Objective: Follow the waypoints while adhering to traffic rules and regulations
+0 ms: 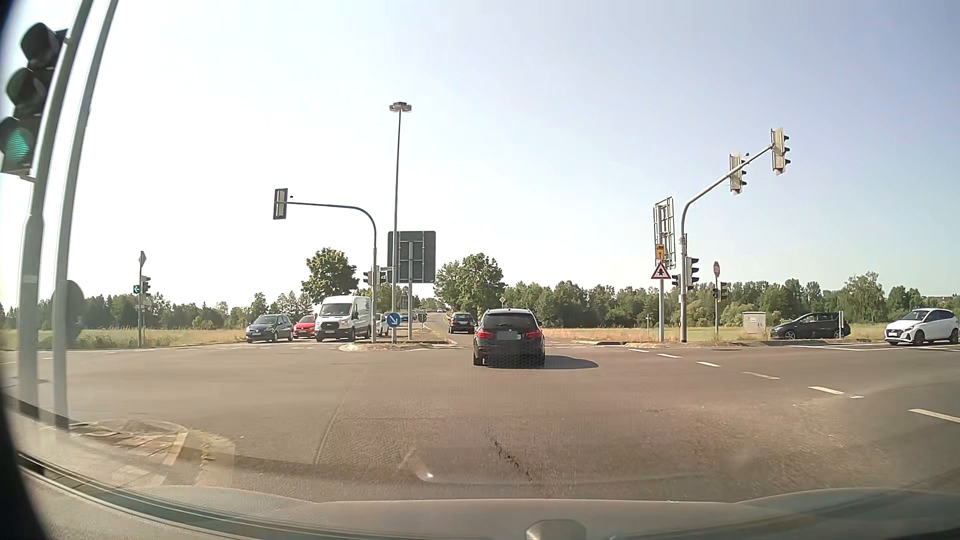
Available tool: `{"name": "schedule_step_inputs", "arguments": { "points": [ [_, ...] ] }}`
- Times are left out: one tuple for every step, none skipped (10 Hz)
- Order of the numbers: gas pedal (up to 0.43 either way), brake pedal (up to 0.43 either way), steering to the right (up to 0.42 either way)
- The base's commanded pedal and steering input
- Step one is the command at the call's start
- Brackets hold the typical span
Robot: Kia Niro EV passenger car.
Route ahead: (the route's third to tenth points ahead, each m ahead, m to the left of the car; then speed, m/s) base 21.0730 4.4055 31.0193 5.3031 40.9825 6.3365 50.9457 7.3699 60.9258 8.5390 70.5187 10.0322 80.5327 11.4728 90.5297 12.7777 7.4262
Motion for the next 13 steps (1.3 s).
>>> {"name": "schedule_step_inputs", "arguments": {
  "points": [
    [0.339,0.018,-0.005],
    [0.339,0.018,-0.006],
    [0.339,0.018,-0.006],
    [0.339,0.018,-0.006],
    [0.339,0.018,-0.006],
    [0.339,0.018,-0.008],
    [0.339,0.018,-0.010],
    [0.339,0.018,-0.012],
    [0.339,0.018,-0.012],
    [0.339,0.018,-0.012],
    [0.339,0.018,-0.013],
    [0.339,0.018,-0.013],
    [0.339,0.018,-0.013]
  ]
}}
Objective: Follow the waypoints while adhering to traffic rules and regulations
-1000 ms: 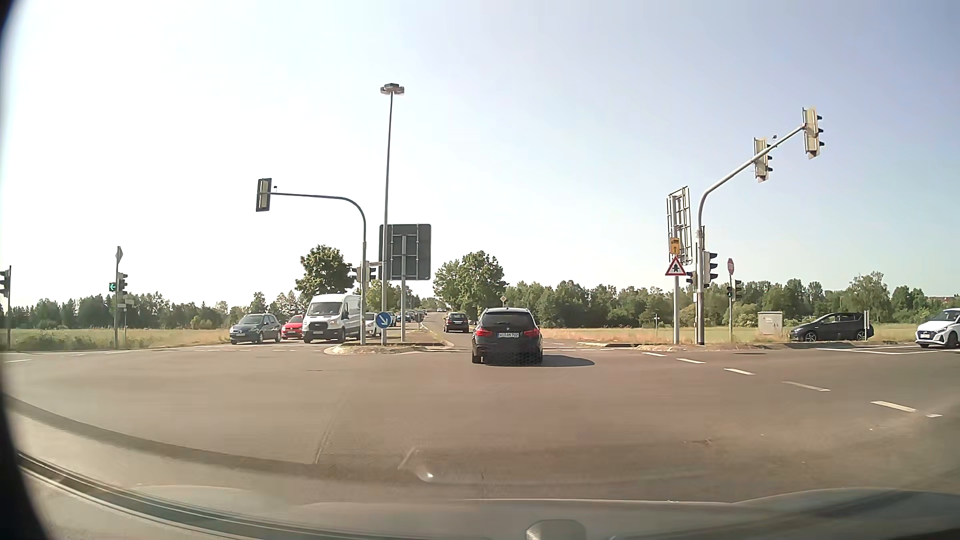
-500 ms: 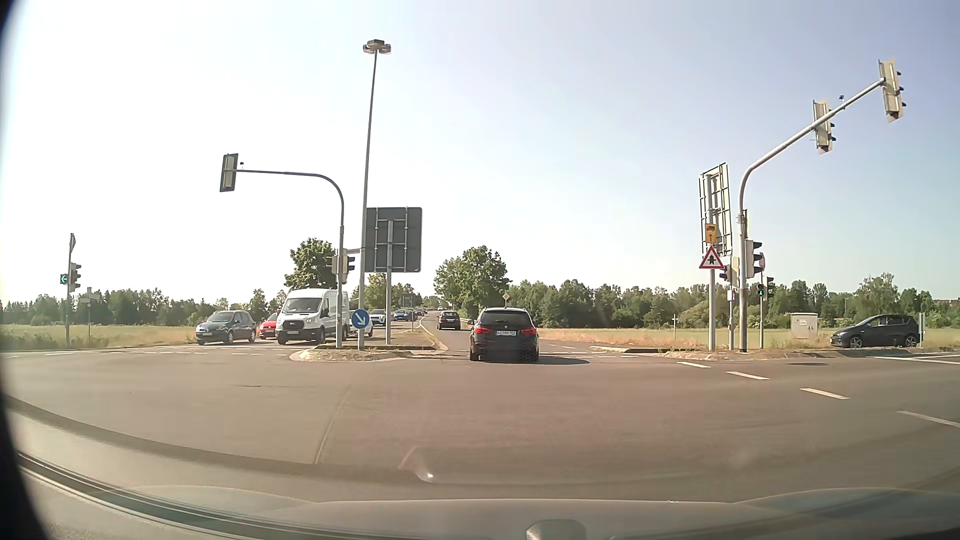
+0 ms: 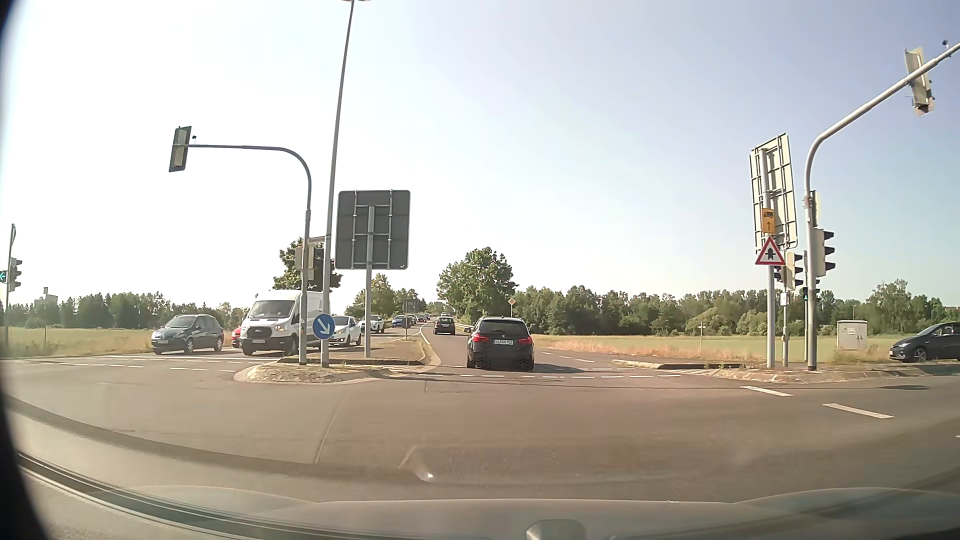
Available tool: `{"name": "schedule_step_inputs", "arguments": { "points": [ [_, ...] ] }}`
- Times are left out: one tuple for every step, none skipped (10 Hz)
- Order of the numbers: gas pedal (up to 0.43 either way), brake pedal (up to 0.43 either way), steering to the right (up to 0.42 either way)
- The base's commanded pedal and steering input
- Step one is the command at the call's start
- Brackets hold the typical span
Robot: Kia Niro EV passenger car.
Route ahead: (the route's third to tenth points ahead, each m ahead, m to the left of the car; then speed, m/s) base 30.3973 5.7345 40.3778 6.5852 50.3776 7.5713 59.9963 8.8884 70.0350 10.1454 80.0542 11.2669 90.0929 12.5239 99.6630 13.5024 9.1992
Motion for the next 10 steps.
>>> {"name": "schedule_step_inputs", "arguments": {
  "points": [
    [0.331,0.018,-0.013],
    [0.331,0.012,-0.013],
    [0.331,0.018,-0.014],
    [0.311,0.018,-0.018],
    [0.311,0.012,-0.023],
    [0.311,0.018,-0.026],
    [0.311,0.018,-0.026],
    [0.311,0.018,-0.026],
    [0.311,0.012,-0.025],
    [0.311,0.018,-0.024]
  ]
}}
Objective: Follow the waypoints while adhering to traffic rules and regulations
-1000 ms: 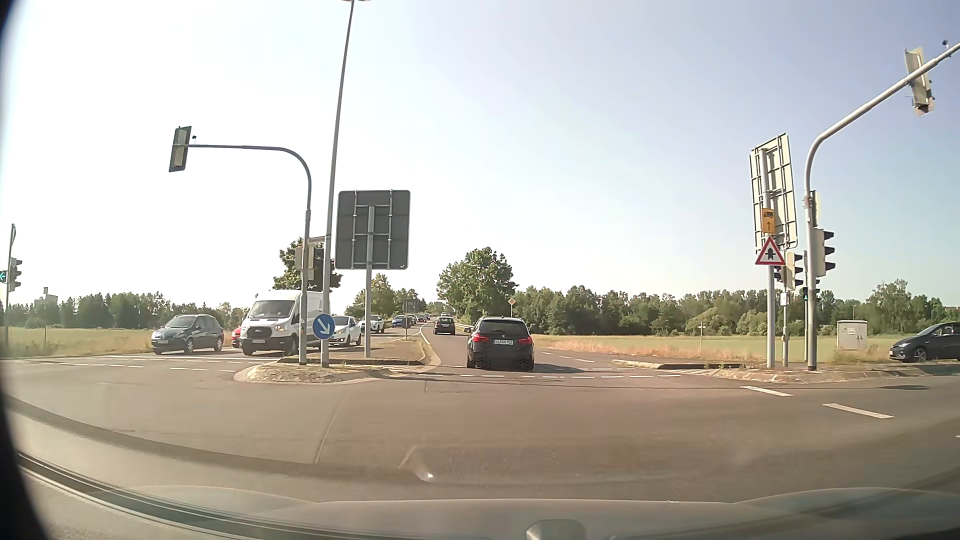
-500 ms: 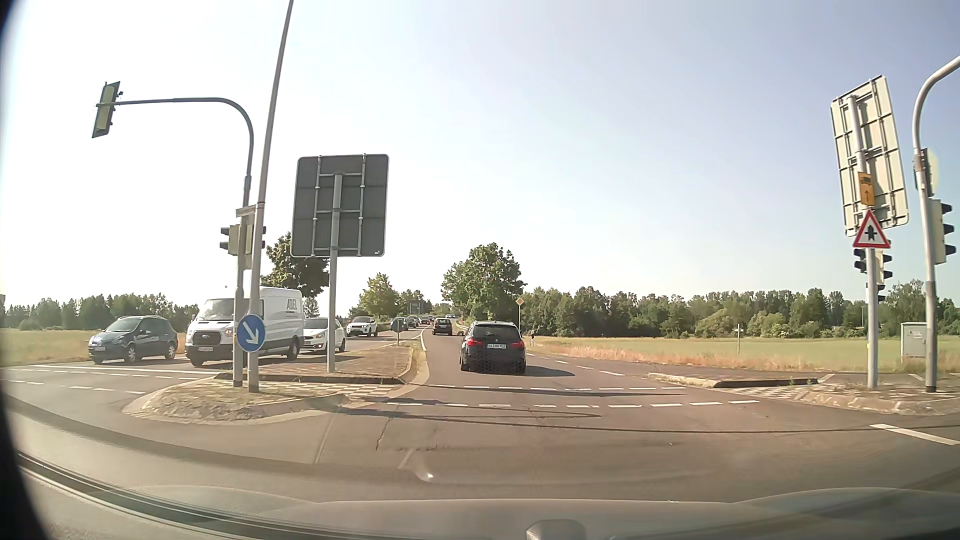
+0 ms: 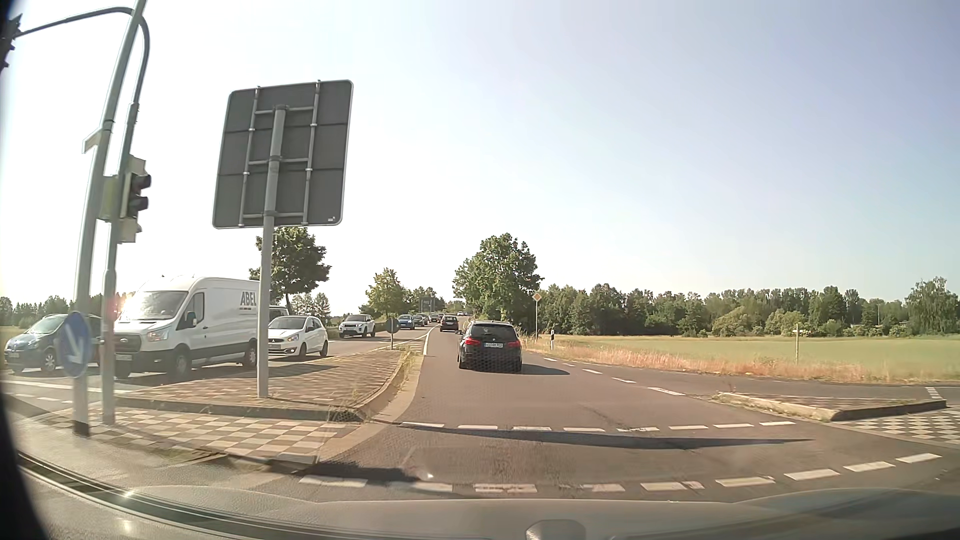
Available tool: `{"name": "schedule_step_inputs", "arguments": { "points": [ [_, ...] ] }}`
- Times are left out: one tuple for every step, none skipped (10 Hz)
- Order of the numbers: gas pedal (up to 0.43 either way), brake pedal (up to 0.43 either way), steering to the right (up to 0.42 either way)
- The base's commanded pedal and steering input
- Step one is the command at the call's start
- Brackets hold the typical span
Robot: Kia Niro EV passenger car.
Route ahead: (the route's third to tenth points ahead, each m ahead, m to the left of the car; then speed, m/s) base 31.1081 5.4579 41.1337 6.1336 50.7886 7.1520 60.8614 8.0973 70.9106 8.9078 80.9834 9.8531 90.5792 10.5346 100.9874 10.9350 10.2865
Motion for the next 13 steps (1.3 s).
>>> {"name": "schedule_step_inputs", "arguments": {
  "points": [
    [0.280,0.012,-0.023],
    [0.280,0.018,-0.022],
    [0.280,0.012,-0.021],
    [0.280,0.018,-0.021],
    [0.280,0.018,-0.021],
    [0.280,0.018,-0.022],
    [0.268,0.018,-0.022],
    [0.268,0.018,-0.022],
    [0.240,0.018,-0.022],
    [0.228,0.018,-0.022],
    [0.228,0.018,-0.021],
    [0.228,0.018,-0.020],
    [0.220,0.018,-0.020]
  ]
}}
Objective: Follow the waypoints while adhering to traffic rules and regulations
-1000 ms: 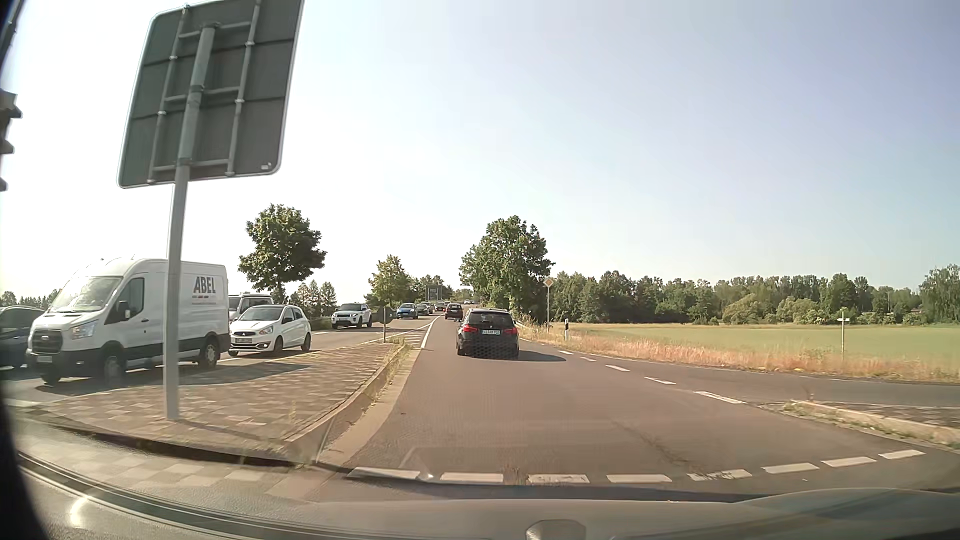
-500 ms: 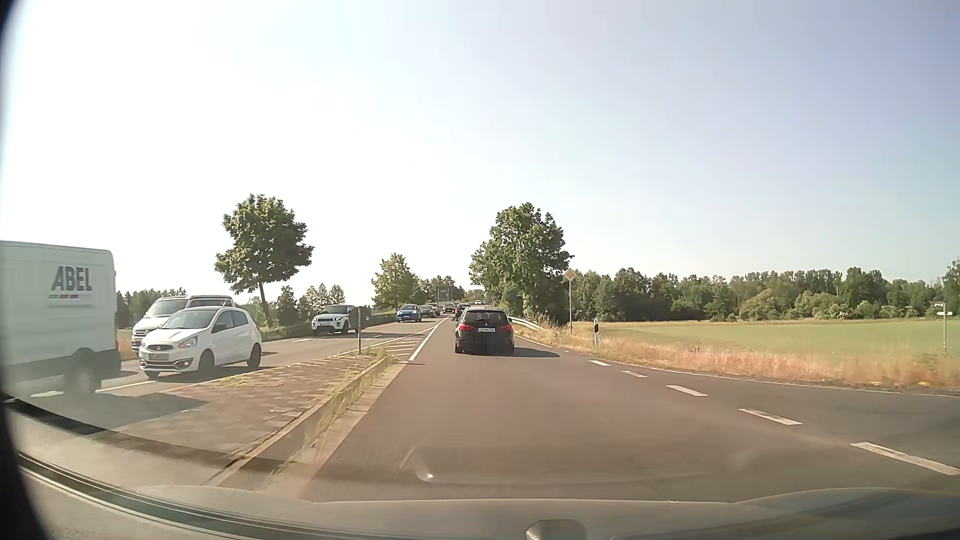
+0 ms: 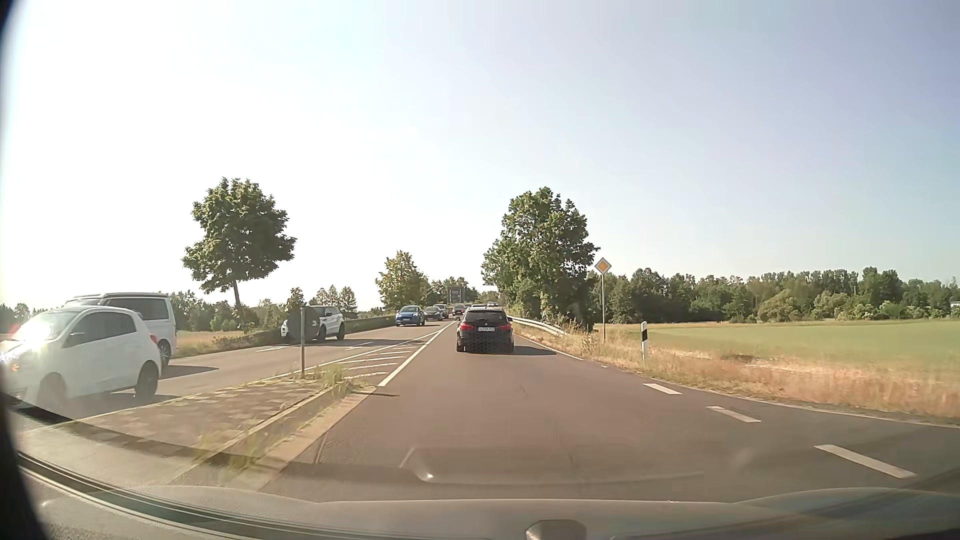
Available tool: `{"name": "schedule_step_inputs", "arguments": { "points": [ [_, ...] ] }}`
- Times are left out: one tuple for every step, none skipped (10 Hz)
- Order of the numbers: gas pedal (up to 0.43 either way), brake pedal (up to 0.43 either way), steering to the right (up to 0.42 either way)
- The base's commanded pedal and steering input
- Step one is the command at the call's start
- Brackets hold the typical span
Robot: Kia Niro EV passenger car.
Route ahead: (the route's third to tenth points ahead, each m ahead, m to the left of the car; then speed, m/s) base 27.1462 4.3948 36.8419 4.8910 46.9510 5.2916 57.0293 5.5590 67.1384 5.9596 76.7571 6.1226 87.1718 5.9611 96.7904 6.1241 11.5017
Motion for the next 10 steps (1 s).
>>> {"name": "schedule_step_inputs", "arguments": {
  "points": [
    [0.220,0.018,-0.020],
    [0.220,0.018,-0.020],
    [0.220,0.018,-0.019],
    [0.209,0.018,-0.017],
    [0.209,0.018,-0.015],
    [0.197,0.018,-0.013],
    [0.189,0.018,-0.012],
    [0.189,0.018,-0.011],
    [0.189,0.018,-0.011],
    [0.177,0.018,-0.010]
  ]
}}
